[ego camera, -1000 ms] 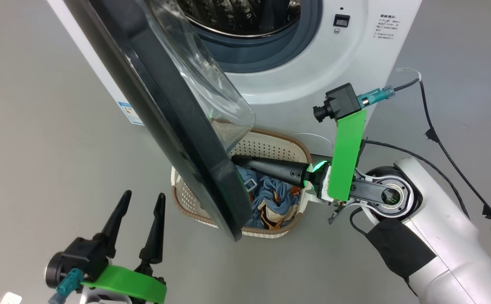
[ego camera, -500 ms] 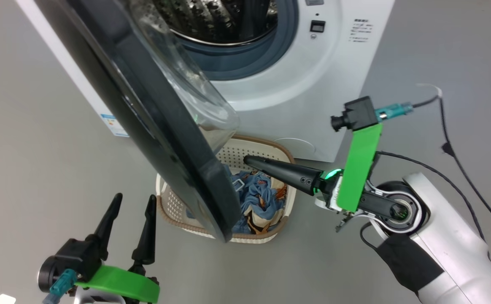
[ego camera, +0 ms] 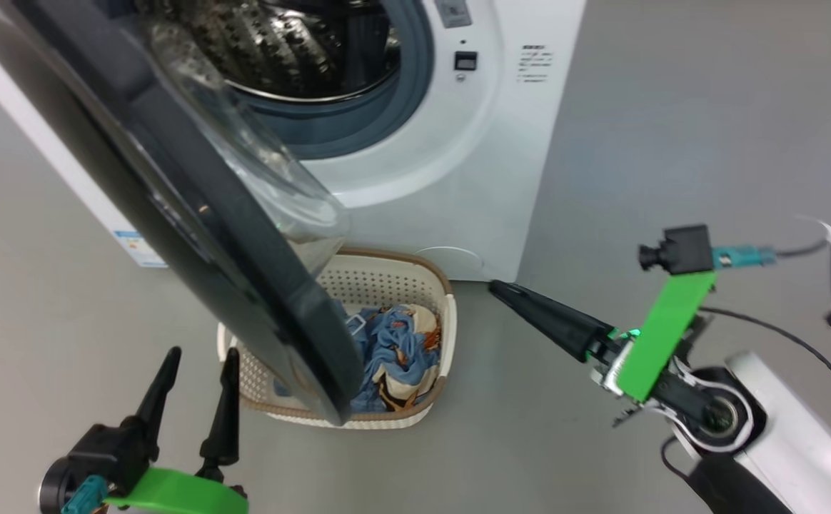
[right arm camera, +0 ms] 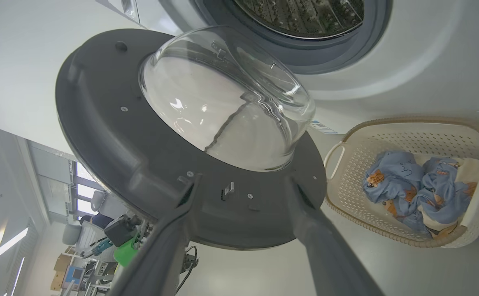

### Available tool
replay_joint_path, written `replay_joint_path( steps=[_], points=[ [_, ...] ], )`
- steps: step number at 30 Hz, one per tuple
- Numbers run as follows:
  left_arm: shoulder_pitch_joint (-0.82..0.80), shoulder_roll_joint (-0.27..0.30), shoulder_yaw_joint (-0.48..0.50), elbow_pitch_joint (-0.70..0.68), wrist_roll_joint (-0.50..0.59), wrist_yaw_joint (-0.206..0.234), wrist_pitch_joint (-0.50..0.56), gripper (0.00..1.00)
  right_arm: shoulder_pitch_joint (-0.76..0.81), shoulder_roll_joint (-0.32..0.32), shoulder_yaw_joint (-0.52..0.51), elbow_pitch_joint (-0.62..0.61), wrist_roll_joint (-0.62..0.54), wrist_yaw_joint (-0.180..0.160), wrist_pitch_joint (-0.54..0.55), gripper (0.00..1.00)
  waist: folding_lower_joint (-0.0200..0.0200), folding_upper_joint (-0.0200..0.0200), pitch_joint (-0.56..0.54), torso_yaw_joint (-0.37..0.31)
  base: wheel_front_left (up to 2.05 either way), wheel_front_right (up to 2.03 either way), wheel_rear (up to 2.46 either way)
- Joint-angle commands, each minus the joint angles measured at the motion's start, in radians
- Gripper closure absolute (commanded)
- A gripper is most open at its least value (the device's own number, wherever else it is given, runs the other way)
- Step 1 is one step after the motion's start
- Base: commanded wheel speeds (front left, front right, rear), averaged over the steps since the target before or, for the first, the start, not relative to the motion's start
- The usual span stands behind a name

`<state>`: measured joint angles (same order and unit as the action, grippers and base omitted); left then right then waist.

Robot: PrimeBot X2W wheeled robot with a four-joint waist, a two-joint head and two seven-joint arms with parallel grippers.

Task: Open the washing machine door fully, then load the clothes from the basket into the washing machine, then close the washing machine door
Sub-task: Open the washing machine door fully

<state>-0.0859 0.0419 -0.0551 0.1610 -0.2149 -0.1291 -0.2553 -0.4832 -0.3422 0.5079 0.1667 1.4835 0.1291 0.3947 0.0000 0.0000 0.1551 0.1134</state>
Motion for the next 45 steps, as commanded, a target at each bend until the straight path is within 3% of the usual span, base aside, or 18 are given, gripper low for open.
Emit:
replay_joint_path(
  steps=[1, 16, 27, 31, 37, 45],
  points=[
    [0.002, 0.022, 0.044, -0.031, 0.004, -0.001, -0.006, 0.0, 0.032, -0.022, 0.019, -0.024, -0.02, 0.002, -0.051, 0.0, 0.0, 0.0, -0.014, -0.025, 0.0, 0.0, 0.0],
    [0.042, 0.021, 0.064, -0.049, 0.001, -0.001, -0.006, 0.0, 0.198, -0.177, 0.01, 0.003, 0.002, 0.002, -0.322, 0.0, 0.0, 0.0, -0.038, -0.054, 0.0, 0.0, 0.0],
    [0.059, 0.023, 0.082, -0.051, 0.002, -0.001, -0.006, 0.0, 0.25, -0.249, 0.056, 0.091, -0.114, 0.002, -0.619, 0.0, 0.0, 0.0, -0.051, -0.059, 0.0, 0.0, 0.0],
    [0.059, 0.023, 0.083, -0.051, 0.001, -0.001, -0.006, 0.0, 0.247, -0.249, 0.046, 0.139, -0.182, 0.002, -0.654, 0.0, 0.0, 0.0, -0.052, -0.057, 0.0, 0.0, 0.0],
    [0.059, 0.021, 0.084, -0.054, 0.002, -0.002, -0.006, 0.0, 0.272, -0.187, -0.123, 0.149, -0.385, 0.002, -0.656, 0.0, 0.0, 0.0, -0.05, -0.052, 0.0, 0.0, 0.0],
    [0.056, 0.02, 0.084, -0.058, 0.003, -0.002, -0.006, 0.0, 0.32, -0.119, -0.269, 0.114, -0.636, 0.002, -0.656, 0.0, 0.0, 0.0, -0.042, -0.04, 0.0, 0.0, 0.0]
  ],
)
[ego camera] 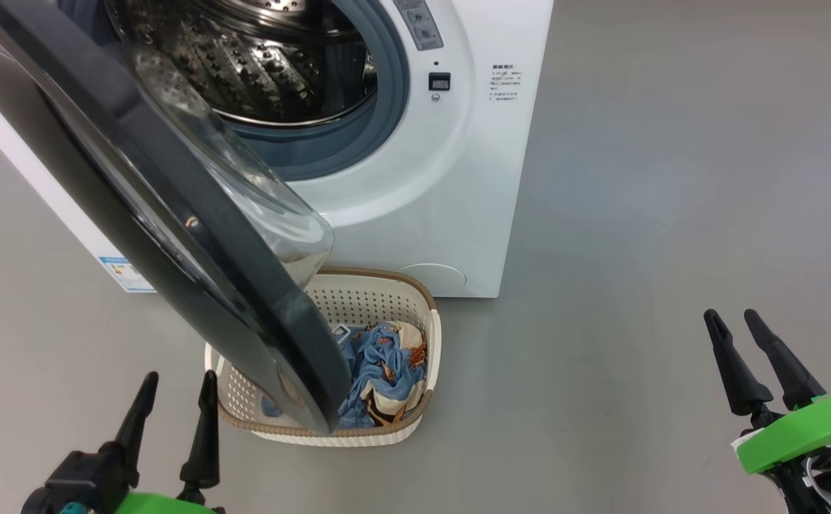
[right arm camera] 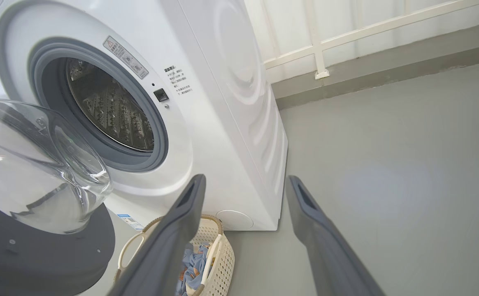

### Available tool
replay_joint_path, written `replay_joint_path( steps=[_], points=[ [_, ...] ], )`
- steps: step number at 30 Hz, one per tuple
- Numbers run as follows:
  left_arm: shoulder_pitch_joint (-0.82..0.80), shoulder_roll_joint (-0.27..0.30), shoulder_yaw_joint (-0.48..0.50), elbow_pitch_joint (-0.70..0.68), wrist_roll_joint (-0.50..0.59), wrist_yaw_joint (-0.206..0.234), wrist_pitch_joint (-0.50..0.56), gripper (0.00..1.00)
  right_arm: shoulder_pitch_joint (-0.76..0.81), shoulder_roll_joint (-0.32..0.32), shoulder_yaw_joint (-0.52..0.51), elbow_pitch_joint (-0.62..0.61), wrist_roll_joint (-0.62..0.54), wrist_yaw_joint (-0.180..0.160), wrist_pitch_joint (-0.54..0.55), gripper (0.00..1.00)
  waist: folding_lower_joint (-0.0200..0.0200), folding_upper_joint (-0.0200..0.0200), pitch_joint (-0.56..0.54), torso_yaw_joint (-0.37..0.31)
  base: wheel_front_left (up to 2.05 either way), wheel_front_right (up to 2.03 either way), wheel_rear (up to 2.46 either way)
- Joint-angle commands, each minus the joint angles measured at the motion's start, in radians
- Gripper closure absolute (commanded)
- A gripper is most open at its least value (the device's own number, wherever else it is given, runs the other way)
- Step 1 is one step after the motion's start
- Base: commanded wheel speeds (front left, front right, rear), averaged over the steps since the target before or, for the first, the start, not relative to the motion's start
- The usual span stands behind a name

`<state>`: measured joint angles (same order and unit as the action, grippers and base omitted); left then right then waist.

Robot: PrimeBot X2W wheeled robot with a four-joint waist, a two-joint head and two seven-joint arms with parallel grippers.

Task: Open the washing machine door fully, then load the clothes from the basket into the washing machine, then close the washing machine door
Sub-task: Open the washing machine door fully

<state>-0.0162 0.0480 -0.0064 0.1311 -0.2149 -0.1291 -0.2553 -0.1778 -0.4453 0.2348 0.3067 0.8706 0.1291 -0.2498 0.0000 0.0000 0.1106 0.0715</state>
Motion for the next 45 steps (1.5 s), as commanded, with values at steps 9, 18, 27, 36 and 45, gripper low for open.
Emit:
replay_joint_path(
  steps=[9, 18, 27, 36, 45],
  points=[
    [-0.019, 0.013, 0.038, -0.029, 0.004, -0.002, -0.006, 0.0, 0.049, 0.034, -0.06, -0.041, -0.217, 0.002, -0.012, 0.0, 0.0, 0.0, 0.008, 0.008, 0.0, 0.0, 0.0],
    [-0.025, 0.014, 0.043, -0.032, 0.004, -0.002, -0.006, 0.0, 0.082, 0.072, -0.077, -0.02, -0.324, 0.002, -0.012, 0.0, 0.0, 0.0, 0.02, 0.005, 0.0, 0.0, 0.0],
    [-0.027, 0.014, 0.057, -0.035, 0.002, -0.002, -0.006, 0.0, 0.095, 0.108, -0.114, -0.021, -0.38, 0.002, -0.012, 0.0, 0.0, 0.0, 0.023, -0.009, 0.0, 0.0, 0.0],
    [-0.042, 0.007, 0.111, -0.048, -0.036, -0.002, -0.006, 1.0, 0.102, 0.111, -0.114, -0.025, -0.39, 0.002, -0.012, 0.0, 0.0, 0.0, 0.016, -0.007, 0.0, 0.0, 0.0],
    [-0.073, 0.003, 0.227, -0.285, -0.095, 0.025, -0.006, 1.0, 0.106, 0.11, -0.126, -0.036, -0.405, 0.002, -0.012, 0.0, 0.0, 0.0, 0.014, -0.002, 0.0, 0.0, 0.0]
  ],
)
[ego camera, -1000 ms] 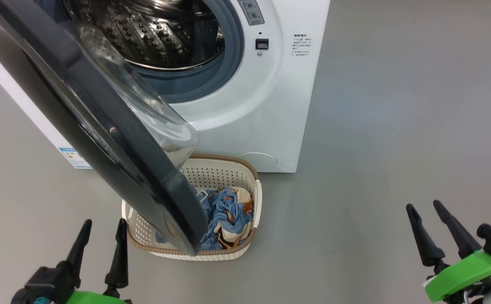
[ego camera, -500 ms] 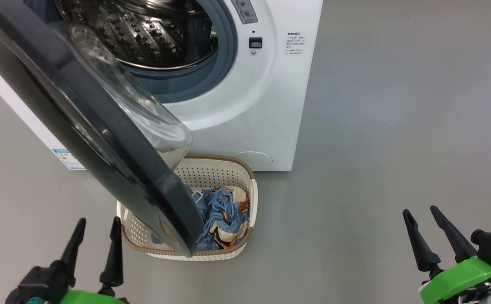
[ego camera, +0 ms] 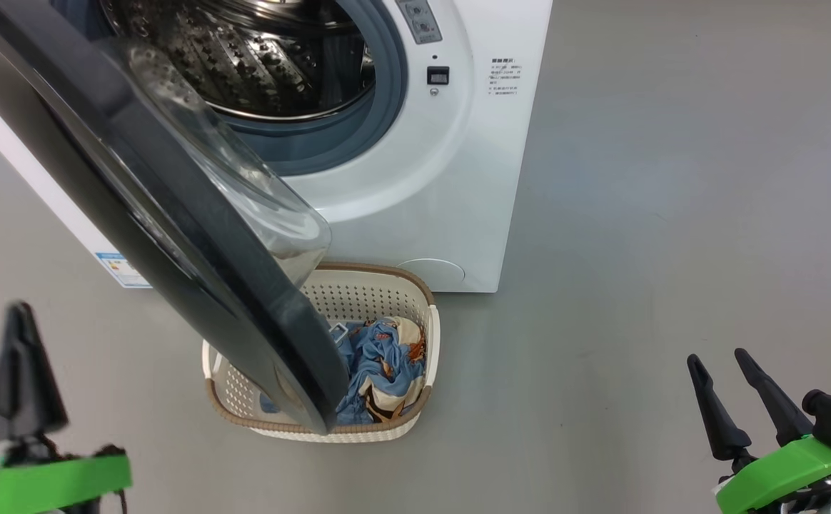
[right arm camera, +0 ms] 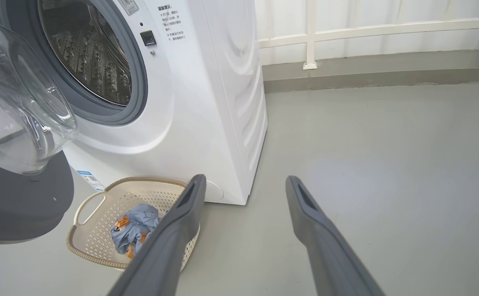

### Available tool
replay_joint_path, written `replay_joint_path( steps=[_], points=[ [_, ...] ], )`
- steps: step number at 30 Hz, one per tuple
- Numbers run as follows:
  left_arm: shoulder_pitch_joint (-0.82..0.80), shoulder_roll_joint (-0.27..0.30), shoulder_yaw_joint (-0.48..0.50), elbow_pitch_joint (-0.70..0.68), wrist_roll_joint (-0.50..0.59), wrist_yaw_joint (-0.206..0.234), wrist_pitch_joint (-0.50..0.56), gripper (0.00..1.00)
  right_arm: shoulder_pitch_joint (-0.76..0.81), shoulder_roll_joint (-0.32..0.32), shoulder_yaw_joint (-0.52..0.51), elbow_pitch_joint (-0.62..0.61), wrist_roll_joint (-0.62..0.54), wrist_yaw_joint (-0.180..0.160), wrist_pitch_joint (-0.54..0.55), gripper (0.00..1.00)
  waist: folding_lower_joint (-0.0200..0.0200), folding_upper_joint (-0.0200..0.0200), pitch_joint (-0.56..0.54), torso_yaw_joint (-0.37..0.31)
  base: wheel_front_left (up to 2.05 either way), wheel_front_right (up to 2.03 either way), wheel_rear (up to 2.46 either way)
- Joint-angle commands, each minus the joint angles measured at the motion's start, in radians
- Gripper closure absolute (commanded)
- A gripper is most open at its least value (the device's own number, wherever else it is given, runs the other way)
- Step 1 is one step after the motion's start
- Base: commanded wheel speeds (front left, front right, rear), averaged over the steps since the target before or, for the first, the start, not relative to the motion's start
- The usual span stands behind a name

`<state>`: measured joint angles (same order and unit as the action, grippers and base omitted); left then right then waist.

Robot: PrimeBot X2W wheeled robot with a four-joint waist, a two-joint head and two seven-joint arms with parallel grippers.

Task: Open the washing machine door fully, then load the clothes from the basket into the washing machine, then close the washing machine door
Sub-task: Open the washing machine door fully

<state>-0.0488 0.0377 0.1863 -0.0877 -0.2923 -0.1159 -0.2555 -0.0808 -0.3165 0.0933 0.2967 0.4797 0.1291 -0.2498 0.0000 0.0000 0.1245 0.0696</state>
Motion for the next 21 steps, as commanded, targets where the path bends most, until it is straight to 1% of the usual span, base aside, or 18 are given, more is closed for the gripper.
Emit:
replay_joint_path(
  steps=[1, 4, 7, 8, 11, 13, 17, 21],
  points=[
    [-0.044, 0.013, 0.034, -0.107, -0.023, 0.02, -0.006, 1.0, 0.01, -0.019, 0.014, -0.027, -0.016, 0.002, -0.012, 0.0, 0.0, 0.0, 0.0, 0.001, 0.0, 0.0, 0.0],
    [-0.053, 0.013, 0.008, -0.236, -0.034, 0.045, -0.006, 1.0, 0.012, -0.017, 0.011, -0.03, -0.021, 0.002, -0.012, 0.0, 0.0, 0.0, -0.001, 0.0, 0.0, 0.0, 0.0],
    [-0.06, 0.013, -0.061, -0.353, -0.023, 0.053, -0.006, 1.0, 0.014, -0.015, 0.011, -0.033, -0.026, 0.002, -0.012, 0.0, 0.0, 0.0, -0.003, -0.003, 0.0, 0.0, 0.0],
    [-0.06, 0.013, -0.061, -0.353, -0.023, 0.053, -0.006, 1.0, 0.014, -0.015, 0.011, -0.033, -0.026, 0.002, -0.012, 0.0, 0.0, 0.0, -0.003, -0.003, 0.0, 0.0, 0.0],
    [-0.062, 0.013, -0.164, -0.434, 0.005, 0.054, -0.003, 1.0, 0.015, -0.012, 0.013, -0.035, -0.029, 0.002, -0.012, 0.0, 0.0, 0.0, -0.003, -0.007, 0.0, 0.0, 0.0],
    [-0.071, 0.013, -0.247, -0.467, 0.029, 0.045, 0.018, 1.0, 0.015, -0.011, 0.014, -0.037, -0.031, 0.002, -0.012, 0.0, 0.0, 0.0, -0.002, -0.009, 0.0, 0.0, 0.0],
    [-0.093, 0.013, -0.402, -0.472, 0.032, 0.044, 0.054, 1.0, 0.011, -0.011, 0.017, -0.04, -0.033, 0.002, -0.012, 0.0, 0.0, 0.0, 0.003, -0.013, 0.0, 0.0, 0.0],
    [-0.096, 0.013, -0.529, -0.386, -0.014, 0.055, 0.066, 1.0, 0.005, -0.011, 0.022, -0.042, -0.035, 0.002, -0.012, 0.0, 0.0, 0.0, 0.006, -0.019, 0.0, 0.0, 0.0]
  ],
)
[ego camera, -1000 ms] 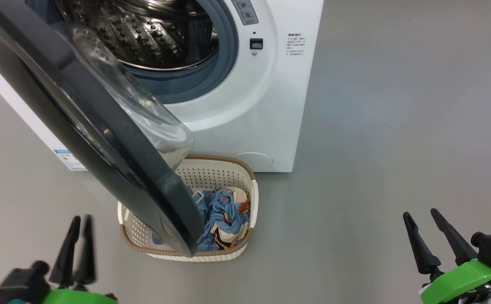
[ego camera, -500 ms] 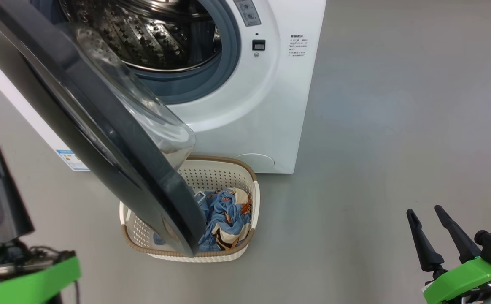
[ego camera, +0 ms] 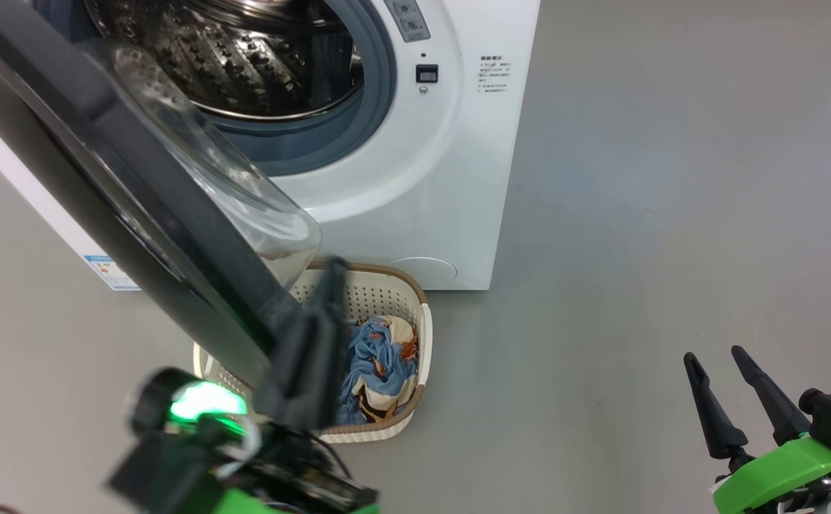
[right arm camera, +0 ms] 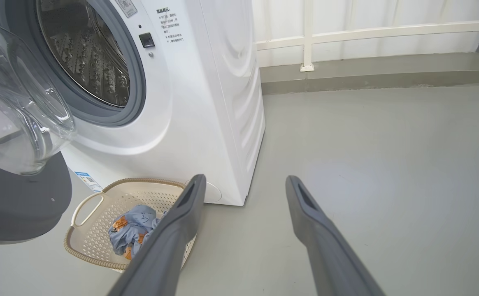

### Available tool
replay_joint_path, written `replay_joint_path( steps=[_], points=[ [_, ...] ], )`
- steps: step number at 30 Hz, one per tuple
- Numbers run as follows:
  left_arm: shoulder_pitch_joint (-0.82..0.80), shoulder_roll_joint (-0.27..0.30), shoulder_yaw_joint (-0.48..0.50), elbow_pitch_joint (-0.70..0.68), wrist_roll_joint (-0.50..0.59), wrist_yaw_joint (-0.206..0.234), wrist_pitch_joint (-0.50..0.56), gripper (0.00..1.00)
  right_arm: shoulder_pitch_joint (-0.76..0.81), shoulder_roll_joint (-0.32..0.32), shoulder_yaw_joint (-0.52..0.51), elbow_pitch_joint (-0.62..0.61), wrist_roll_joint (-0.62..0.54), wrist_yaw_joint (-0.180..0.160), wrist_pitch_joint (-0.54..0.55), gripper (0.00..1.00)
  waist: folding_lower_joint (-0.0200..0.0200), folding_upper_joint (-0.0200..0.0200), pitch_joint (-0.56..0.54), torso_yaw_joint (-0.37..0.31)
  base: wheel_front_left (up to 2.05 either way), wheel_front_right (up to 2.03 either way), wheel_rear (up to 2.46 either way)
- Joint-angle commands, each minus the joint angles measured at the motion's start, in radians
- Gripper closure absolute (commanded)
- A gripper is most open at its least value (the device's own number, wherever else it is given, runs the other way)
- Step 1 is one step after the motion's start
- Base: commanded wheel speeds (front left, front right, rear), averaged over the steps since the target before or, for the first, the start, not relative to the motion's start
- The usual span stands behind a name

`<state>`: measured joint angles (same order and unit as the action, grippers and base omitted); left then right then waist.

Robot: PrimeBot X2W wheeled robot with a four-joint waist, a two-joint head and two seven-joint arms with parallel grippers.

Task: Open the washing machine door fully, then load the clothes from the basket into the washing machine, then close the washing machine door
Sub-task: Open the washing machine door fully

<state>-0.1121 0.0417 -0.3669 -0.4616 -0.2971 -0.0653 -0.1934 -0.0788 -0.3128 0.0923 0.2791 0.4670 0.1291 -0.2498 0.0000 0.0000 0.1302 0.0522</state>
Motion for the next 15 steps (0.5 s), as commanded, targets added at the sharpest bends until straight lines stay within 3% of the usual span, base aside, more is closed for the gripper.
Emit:
replay_joint_path(
  steps=[1, 6, 15],
  points=[
    [-0.034, 0.009, -0.001, 0.017, -0.015, 0.006, 0.005, 1.0, 0.001, -0.015, 0.025, -0.025, -0.023, 0.002, -0.012, 0.0, 0.0, 0.0, 0.003, -0.003, 0.0, 0.0, 0.0],
    [-0.039, 0.009, -0.073, 0.174, -0.073, 0.024, -0.015, 1.0, -0.005, -0.016, 0.031, -0.028, -0.025, 0.002, -0.012, 0.0, 0.0, 0.0, 0.009, -0.005, 0.0, 0.0, 0.0],
    [-0.084, 0.009, -0.08, 0.363, -0.126, 0.047, -0.048, 1.0, -0.012, -0.018, 0.025, -0.036, -0.027, 0.002, -0.012, 0.0, 0.0, 0.0, 0.018, 0.002, 0.0, 0.0, 0.0]
  ],
)
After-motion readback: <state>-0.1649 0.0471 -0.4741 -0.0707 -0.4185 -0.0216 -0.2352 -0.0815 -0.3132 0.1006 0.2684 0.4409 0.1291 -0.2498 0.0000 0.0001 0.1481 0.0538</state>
